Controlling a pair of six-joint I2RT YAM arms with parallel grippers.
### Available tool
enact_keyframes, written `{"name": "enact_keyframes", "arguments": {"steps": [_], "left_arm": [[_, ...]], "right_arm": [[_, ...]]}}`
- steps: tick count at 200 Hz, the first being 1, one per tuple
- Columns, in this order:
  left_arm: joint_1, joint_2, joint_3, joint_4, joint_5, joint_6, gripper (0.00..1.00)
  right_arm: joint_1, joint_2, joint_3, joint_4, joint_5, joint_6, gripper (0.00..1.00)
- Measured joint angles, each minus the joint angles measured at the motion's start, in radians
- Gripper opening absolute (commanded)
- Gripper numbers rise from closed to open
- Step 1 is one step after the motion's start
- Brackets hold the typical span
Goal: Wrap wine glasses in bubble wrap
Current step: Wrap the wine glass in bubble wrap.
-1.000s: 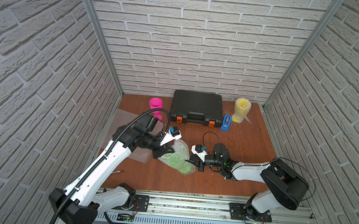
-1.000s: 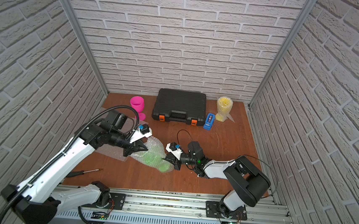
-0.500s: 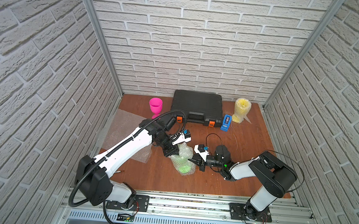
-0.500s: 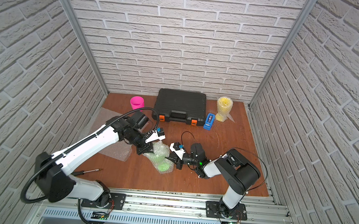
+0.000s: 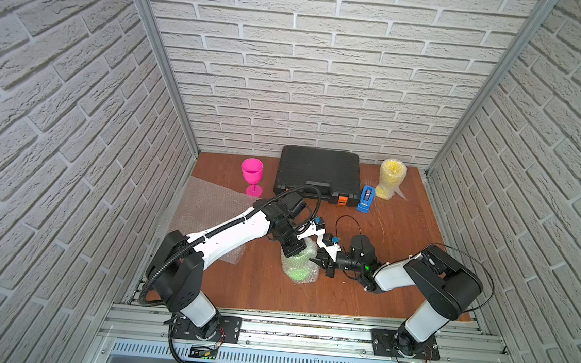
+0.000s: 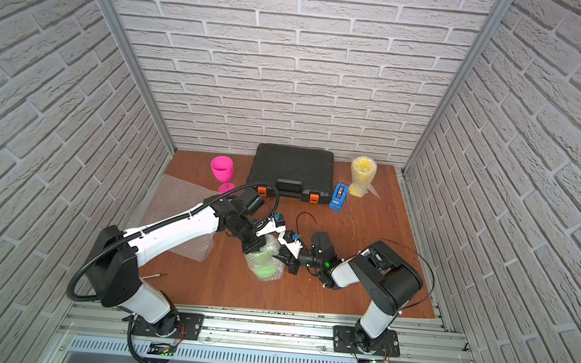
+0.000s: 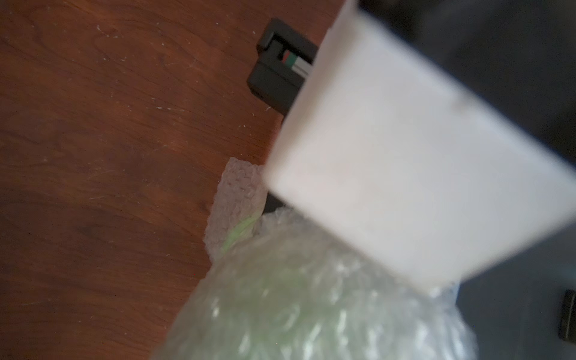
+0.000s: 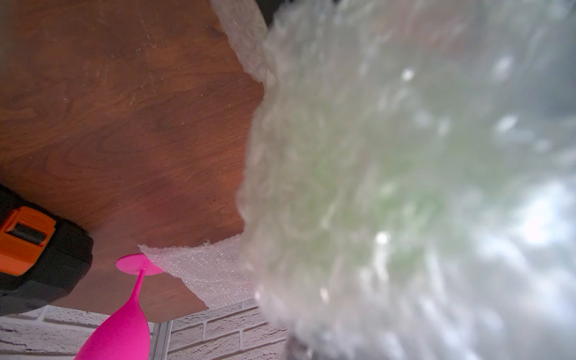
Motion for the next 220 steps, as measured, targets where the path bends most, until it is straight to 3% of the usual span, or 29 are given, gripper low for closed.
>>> {"name": "enact_keyframes", "arguments": {"steps": [25, 78, 130, 150, 180, 189, 207, 220], "left_arm": [[-0.004, -0.070, -0.003, -0.021, -0.076, -0.010, 0.42], [0.037, -0.148, 0.122, -0.173, -0.102, 0.025, 0.60], [0.044, -0.181, 0.232, -0.222, 0.009, 0.061, 0.75], [0.044, -0.177, 0.232, -0.222, 0.064, 0.068, 0.76], [0.042, -0.133, 0.223, -0.222, 0.058, 0.065, 0.63], [0.042, -0.107, 0.216, -0.224, 0.040, 0.064, 0.51], [0.042, -0.048, 0.193, -0.222, 0.011, 0.053, 0.16], [0.042, -0.021, 0.163, -0.209, 0.001, 0.048, 0.05]], "right_arm": [[0.008, -0.005, 0.006, 0.000, 0.000, -0.002, 0.03], [0.016, -0.009, 0.011, -0.026, -0.001, -0.002, 0.03], [0.016, -0.011, 0.016, -0.042, -0.001, -0.003, 0.03], [0.016, -0.012, 0.017, -0.046, -0.001, -0.003, 0.03], [0.016, -0.015, 0.018, -0.053, -0.001, -0.003, 0.03], [0.016, -0.016, 0.020, -0.058, -0.001, -0.005, 0.03], [0.016, -0.017, 0.026, -0.068, -0.001, -0.006, 0.03], [0.016, -0.017, 0.027, -0.072, 0.000, -0.006, 0.03]]}}
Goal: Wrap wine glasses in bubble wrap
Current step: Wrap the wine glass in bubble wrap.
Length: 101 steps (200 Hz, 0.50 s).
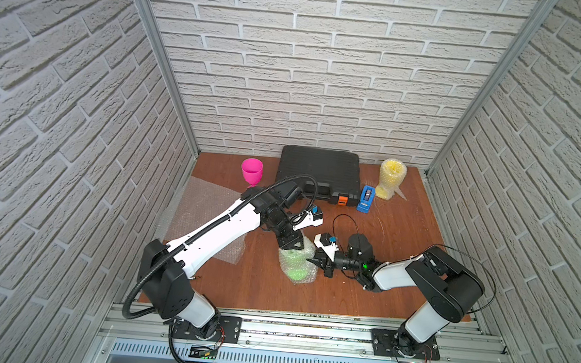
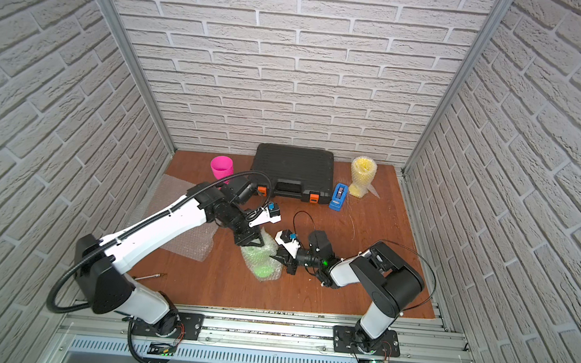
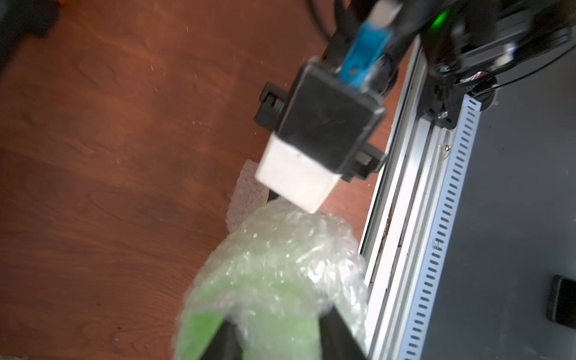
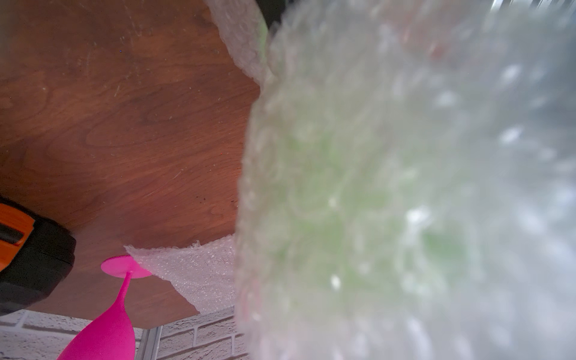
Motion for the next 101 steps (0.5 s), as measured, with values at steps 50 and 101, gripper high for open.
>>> {"name": "enact_keyframes", "arguments": {"steps": [50, 101], "left_arm": [[-0.003, 0.018, -0.125, 0.127, 0.016, -0.037, 0.02], [-0.019, 0.035, -0.185, 0.245, 0.065, -0.100, 0.17]], "right_arm": [[0.000, 0.000, 0.002, -0.009, -0.002, 0.000, 0.03], [-0.006, 0.000, 0.003, -0.023, 0.003, 0.000, 0.03]]}}
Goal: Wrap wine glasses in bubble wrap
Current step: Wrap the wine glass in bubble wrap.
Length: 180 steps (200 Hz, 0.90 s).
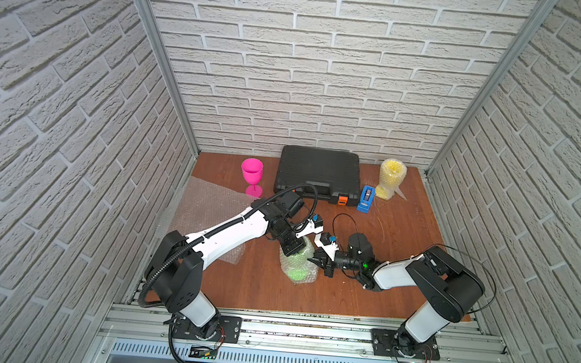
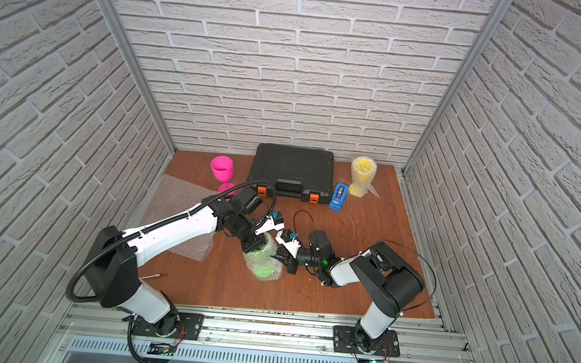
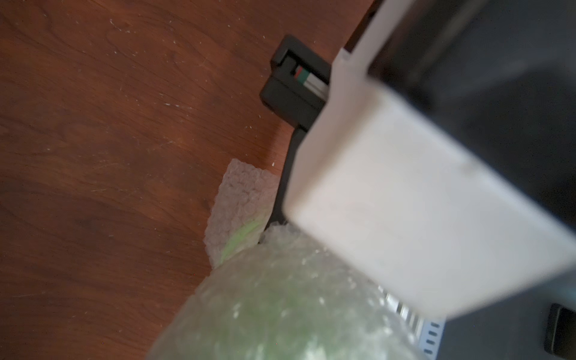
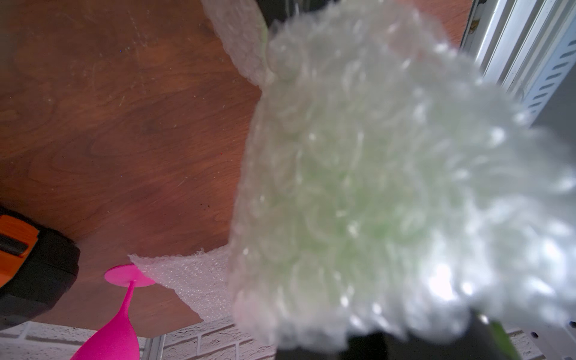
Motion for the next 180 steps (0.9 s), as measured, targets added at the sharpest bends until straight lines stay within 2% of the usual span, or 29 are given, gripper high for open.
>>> {"name": "enact_keyframes", "arguments": {"steps": [8, 29, 45, 89, 135, 151, 180], "left_arm": [[-0.001, -0.009, -0.009, 0.017, -0.003, -0.015, 0.20], [-0.007, -0.036, -0.023, 0.032, -0.019, -0.057, 0.35], [-0.013, -0.067, -0.010, 0.009, -0.071, -0.068, 0.44], [-0.022, -0.121, 0.066, -0.089, -0.182, -0.061, 0.57], [-0.016, -0.242, 0.179, -0.153, -0.259, -0.075, 0.59], [-0.008, -0.268, 0.179, -0.180, -0.279, -0.087, 0.59], [0.024, -0.271, 0.131, -0.213, -0.290, -0.119, 0.53]], "right_arm": [[0.000, 0.000, 0.000, 0.000, 0.001, 0.000, 0.03], [0.000, 0.000, 0.000, 0.002, 0.000, 0.000, 0.03], [0.000, 0.000, 0.001, 0.002, -0.001, 0.000, 0.03], [0.002, 0.000, 0.007, 0.003, -0.003, 0.000, 0.03], [0.002, 0.000, 0.007, -0.008, -0.004, 0.000, 0.03], [0.003, 0.000, 0.007, -0.010, -0.004, 0.000, 0.03], [0.003, 0.000, 0.012, -0.016, -0.005, 0.000, 0.03]]}}
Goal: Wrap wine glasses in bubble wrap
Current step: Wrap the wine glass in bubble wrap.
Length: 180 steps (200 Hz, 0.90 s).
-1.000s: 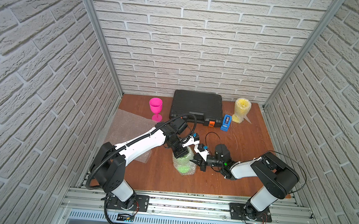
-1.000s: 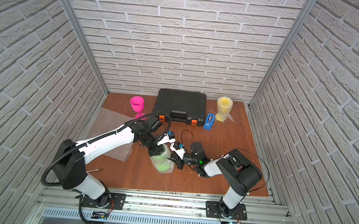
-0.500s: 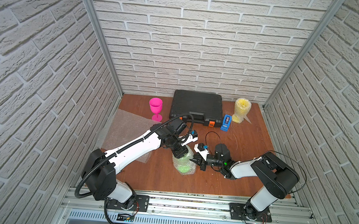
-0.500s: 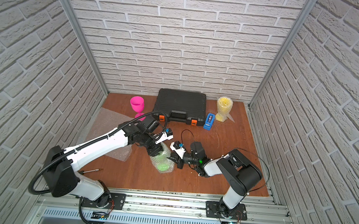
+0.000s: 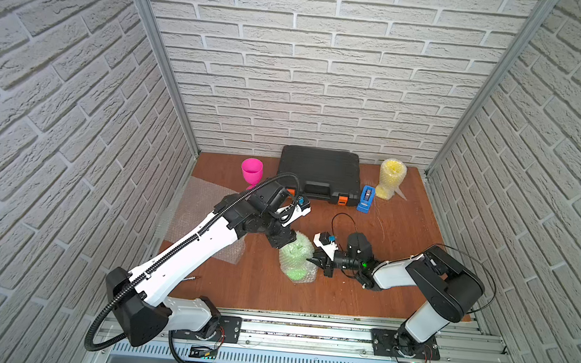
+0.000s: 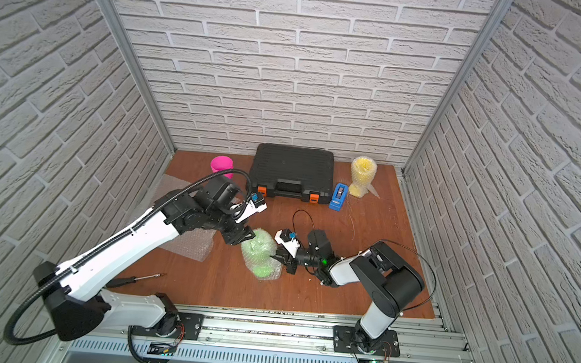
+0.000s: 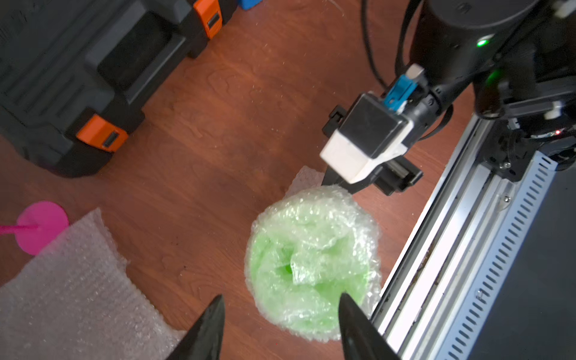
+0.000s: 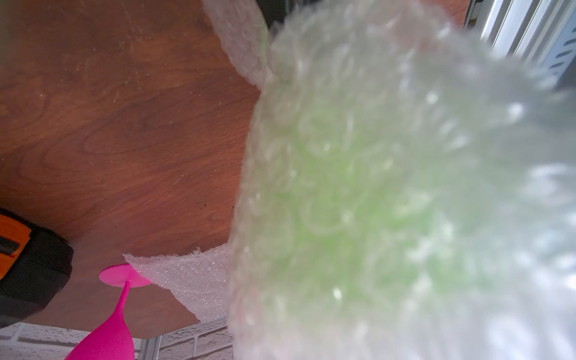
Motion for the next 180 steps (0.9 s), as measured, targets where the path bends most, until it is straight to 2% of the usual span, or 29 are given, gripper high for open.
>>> {"name": "enact_keyframes", "arguments": {"steps": [31, 100, 140, 180], "left_arm": [[0.031, 0.012, -0.092, 0.000, -0.002, -0.023, 0.46], [0.045, 0.170, -0.225, 0.151, -0.016, -0.034, 0.48], [0.033, 0.184, -0.196, 0.153, -0.031, -0.034, 0.54], [0.028, 0.134, -0.072, 0.040, -0.100, 0.003, 0.58]], "right_arm": [[0.000, 0.001, 0.005, -0.006, -0.003, 0.000, 0.03], [0.014, 0.001, 0.018, 0.001, -0.023, 0.000, 0.03], [0.014, 0.003, 0.019, -0.002, -0.022, 0.000, 0.03], [0.013, 0.004, 0.019, -0.013, -0.016, 0.000, 0.03]]}}
